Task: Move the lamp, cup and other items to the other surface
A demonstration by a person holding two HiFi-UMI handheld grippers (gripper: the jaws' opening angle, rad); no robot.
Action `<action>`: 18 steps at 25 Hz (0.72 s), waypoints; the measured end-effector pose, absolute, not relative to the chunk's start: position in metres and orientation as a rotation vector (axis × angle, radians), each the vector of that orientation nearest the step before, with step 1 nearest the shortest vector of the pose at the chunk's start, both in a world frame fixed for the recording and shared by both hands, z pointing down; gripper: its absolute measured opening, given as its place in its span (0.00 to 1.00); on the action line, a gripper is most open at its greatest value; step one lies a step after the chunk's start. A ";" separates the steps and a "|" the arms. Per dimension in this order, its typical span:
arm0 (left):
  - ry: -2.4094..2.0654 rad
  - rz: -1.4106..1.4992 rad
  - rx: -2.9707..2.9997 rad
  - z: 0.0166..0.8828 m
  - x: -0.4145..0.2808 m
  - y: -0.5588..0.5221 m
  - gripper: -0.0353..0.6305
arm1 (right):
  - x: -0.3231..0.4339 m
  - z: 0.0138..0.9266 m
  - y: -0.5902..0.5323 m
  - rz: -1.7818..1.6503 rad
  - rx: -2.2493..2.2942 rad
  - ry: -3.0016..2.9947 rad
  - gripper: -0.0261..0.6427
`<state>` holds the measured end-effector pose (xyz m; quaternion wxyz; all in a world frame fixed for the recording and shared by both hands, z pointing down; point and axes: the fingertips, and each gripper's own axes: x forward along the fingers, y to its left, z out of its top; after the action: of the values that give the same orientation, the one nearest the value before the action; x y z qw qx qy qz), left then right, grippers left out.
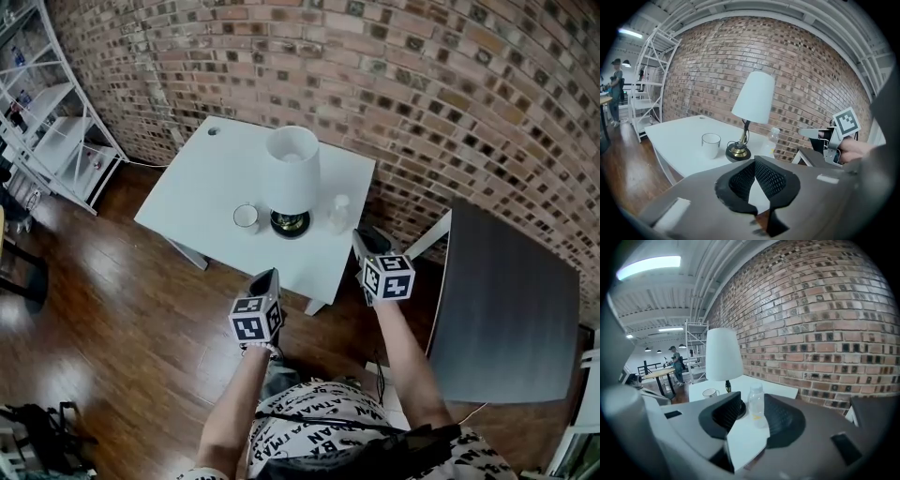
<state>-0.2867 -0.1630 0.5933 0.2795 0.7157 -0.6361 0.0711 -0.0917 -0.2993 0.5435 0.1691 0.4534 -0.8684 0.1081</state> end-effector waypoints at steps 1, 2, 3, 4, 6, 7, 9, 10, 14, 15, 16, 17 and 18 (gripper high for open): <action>-1.702 0.191 1.931 0.592 -0.281 -0.161 0.05 | -0.088 0.544 -0.291 0.313 1.291 -2.469 0.21; -1.697 0.189 1.942 0.590 -0.275 -0.159 0.05 | -0.085 0.545 -0.283 0.318 1.295 -2.467 0.12; -1.691 0.186 1.952 0.588 -0.269 -0.158 0.05 | -0.082 0.547 -0.276 0.324 1.297 -2.466 0.12; -1.686 0.182 1.961 0.587 -0.263 -0.156 0.05 | -0.079 0.548 -0.269 0.335 1.297 -2.463 0.08; -1.681 0.176 1.977 0.584 -0.254 -0.151 0.05 | -0.074 0.554 -0.255 0.364 1.298 -2.457 0.06; -1.678 0.171 1.984 0.583 -0.250 -0.149 0.05 | -0.072 0.556 -0.249 0.379 1.298 -2.458 0.04; -1.670 0.165 1.995 0.582 -0.241 -0.145 0.05 | -0.069 0.559 -0.236 0.402 1.290 -2.463 0.04; -1.665 0.166 2.000 0.582 -0.237 -0.144 0.05 | -0.069 0.561 -0.230 0.409 1.282 -2.465 0.04; -1.655 0.181 2.020 0.579 -0.228 -0.140 0.05 | -0.072 0.568 -0.208 0.455 1.271 -2.477 0.04; -1.658 0.180 2.022 0.578 -0.227 -0.139 0.05 | -0.072 0.570 -0.204 0.471 1.270 -2.477 0.04; -1.663 0.178 2.021 0.577 -0.226 -0.138 0.05 | -0.073 0.573 -0.200 0.484 1.264 -2.475 0.04; -1.668 0.176 2.020 0.576 -0.225 -0.138 0.05 | -0.074 0.576 -0.197 0.495 1.254 -2.474 0.04; -1.671 0.174 2.017 0.576 -0.225 -0.137 0.05 | -0.075 0.578 -0.193 0.503 1.243 -2.474 0.04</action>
<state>-0.2247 -0.1369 0.5763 0.2554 0.7430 -0.6154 0.0640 -0.0750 -0.1931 0.5783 0.1631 0.4358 -0.8674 0.1765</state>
